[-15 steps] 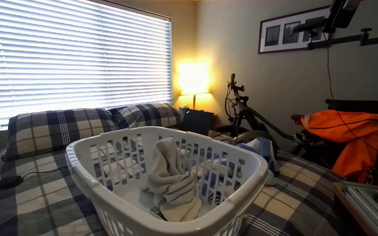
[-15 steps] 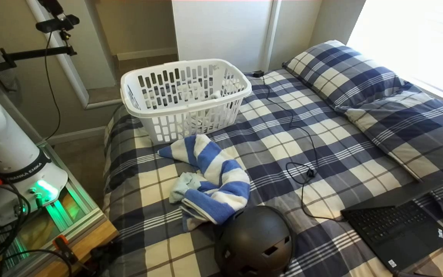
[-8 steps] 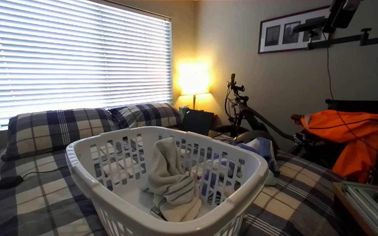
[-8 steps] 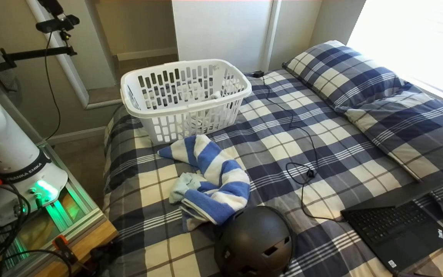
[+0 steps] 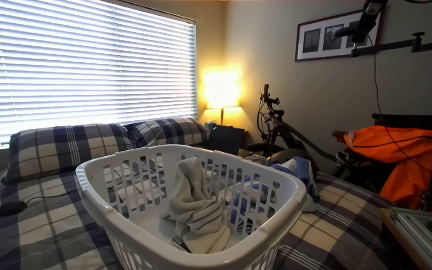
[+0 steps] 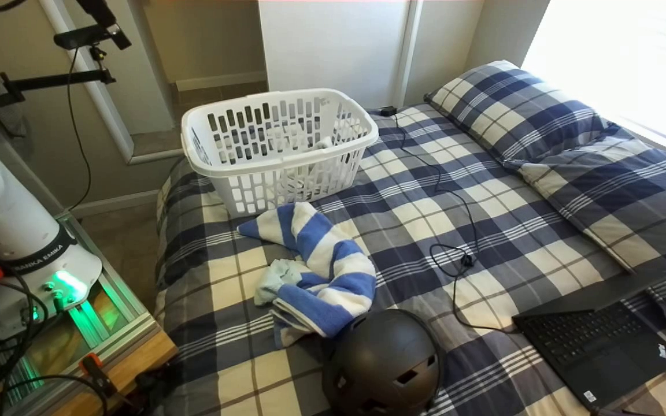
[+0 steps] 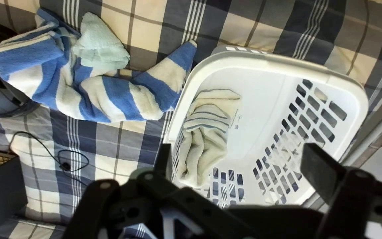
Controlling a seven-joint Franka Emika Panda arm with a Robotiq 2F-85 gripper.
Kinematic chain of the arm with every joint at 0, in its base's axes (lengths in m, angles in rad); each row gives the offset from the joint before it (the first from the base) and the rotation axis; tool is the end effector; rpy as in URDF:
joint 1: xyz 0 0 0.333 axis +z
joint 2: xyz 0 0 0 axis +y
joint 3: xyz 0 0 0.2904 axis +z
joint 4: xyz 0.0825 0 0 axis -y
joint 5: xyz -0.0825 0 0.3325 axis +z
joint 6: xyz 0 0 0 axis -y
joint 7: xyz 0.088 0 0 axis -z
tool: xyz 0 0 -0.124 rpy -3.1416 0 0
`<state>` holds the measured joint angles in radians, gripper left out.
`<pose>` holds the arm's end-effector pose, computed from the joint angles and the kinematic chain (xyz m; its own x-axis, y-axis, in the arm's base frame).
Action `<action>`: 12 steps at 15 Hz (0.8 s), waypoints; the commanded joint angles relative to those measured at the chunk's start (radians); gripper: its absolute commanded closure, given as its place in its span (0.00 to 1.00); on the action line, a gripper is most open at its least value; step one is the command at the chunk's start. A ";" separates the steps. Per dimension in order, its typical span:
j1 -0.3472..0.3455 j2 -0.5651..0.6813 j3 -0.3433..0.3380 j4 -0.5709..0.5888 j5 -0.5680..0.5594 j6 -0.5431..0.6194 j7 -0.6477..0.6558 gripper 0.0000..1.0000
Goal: Put the blue cloth in the basket
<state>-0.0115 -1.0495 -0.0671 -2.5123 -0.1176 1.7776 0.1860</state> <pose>0.2317 -0.0367 0.5757 0.9236 -0.2202 0.3137 -0.2322 -0.9727 0.0007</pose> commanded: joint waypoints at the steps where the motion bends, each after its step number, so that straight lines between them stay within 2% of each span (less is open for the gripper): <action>1: -0.042 0.023 -0.118 -0.002 0.041 0.063 -0.109 0.00; 5: -0.085 0.143 -0.208 0.032 0.091 0.064 -0.117 0.00; 12: -0.202 0.373 -0.238 0.038 0.080 0.146 -0.097 0.00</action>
<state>-0.1565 -0.7799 -0.2992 -2.4955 -0.0574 1.8888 0.0899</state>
